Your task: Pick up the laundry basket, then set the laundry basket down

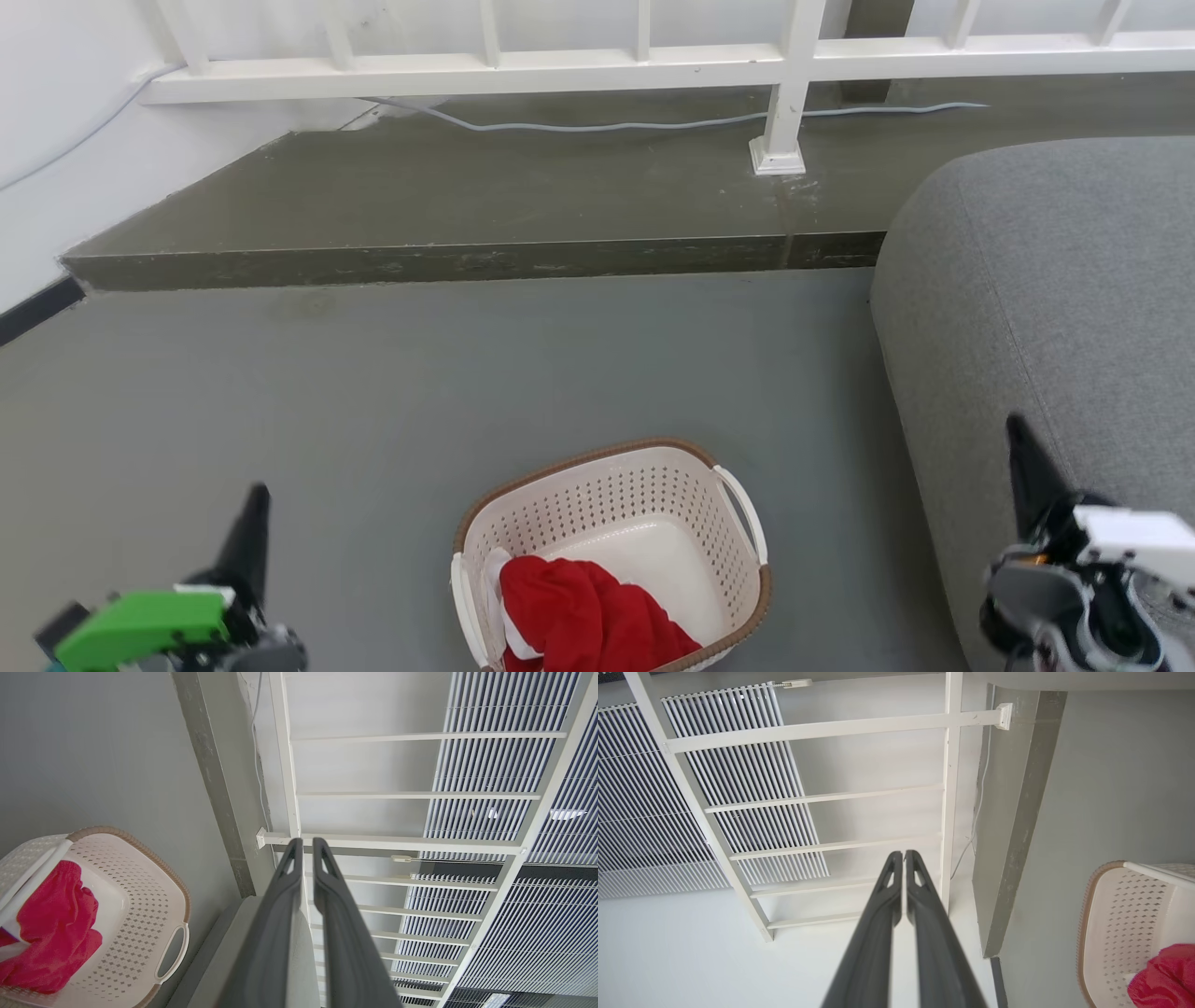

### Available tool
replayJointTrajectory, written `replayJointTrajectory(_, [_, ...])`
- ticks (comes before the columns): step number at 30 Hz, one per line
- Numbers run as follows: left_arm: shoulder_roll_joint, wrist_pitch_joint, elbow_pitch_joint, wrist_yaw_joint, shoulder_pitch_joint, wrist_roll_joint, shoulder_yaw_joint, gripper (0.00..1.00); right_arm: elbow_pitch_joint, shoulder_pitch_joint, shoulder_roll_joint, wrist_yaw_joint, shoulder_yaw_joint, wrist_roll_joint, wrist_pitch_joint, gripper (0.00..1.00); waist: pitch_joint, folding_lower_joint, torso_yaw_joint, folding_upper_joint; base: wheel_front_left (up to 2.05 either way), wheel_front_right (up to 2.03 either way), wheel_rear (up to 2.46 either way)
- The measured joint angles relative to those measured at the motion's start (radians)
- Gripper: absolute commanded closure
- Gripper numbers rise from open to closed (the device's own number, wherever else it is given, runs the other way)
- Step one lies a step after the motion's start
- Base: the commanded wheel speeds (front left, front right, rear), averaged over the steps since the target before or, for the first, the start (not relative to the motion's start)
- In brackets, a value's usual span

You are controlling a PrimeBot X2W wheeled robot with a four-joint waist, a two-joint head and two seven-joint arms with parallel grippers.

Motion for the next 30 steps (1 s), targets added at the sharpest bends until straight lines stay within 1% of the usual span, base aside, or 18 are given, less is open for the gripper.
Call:
replayJointTrajectory(2, [-0.010, 0.000, 0.016, 0.000, 0.020, 0.000, -0.006, 0.00, 0.018, 0.022, 0.010, 0.000, 0.002, 0.000, -0.001, 0.00, 0.000, 0.0000, 0.000, 0.0000, 0.00, 0.00, 0.00])
replayJointTrajectory(7, [-0.011, -0.014, 0.016, 0.000, 0.027, 0.006, -0.010, 0.00, 0.019, 0.030, 0.013, 0.000, 0.012, -0.002, -0.012, 0.00, 0.000, 0.0000, 0.000, 0.0000, 0.00, 0.00, 0.00])
replayJointTrajectory(14, [-0.010, -0.033, -0.004, 0.000, 0.027, 0.042, -0.016, 0.00, 0.016, 0.030, 0.012, 0.000, 0.035, -0.044, -0.034, 0.00, -0.002, 0.0001, 0.001, 0.0000, 0.00, 0.00, 0.00])
replayJointTrajectory(16, [-0.010, -0.043, -0.009, 0.000, 0.027, 0.064, -0.017, 0.00, 0.014, 0.030, 0.012, -0.002, 0.040, -0.072, -0.041, 0.00, -0.002, 0.0001, 0.002, 0.0000, 0.00, 0.00, 0.00])
replayJointTrajectory(17, [-0.010, -0.045, -0.012, 0.000, 0.028, 0.080, -0.018, 0.00, 0.011, 0.030, 0.011, -0.009, 0.040, -0.085, -0.045, 0.00, -0.002, 0.0001, 0.002, 0.0000, 0.00, 0.00, 0.00])
replayJointTrajectory(21, [-0.009, -0.060, -0.038, 0.001, 0.028, 0.126, -0.016, 0.00, -0.007, 0.030, 0.010, -0.011, 0.038, -0.144, -0.060, 0.00, -0.003, 0.0001, 0.001, 0.0000, 0.00, 0.00, 0.00])
replayJointTrajectory(24, [-0.009, -0.068, -0.056, 0.004, 0.028, 0.171, -0.015, 0.00, -0.023, 0.030, 0.010, -0.024, 0.042, -0.189, -0.066, 0.00, -0.003, 0.0000, 0.001, 0.0000, 0.00, 0.00, 0.00])
replayJointTrajectory(30, [-0.008, -0.089, -0.100, 0.014, 0.029, 0.285, -0.018, 0.00, -0.052, 0.030, 0.009, -0.036, 0.065, -0.289, -0.087, 0.00, -0.003, 0.0001, 0.002, 0.0000, 0.00, 0.00, 0.00])
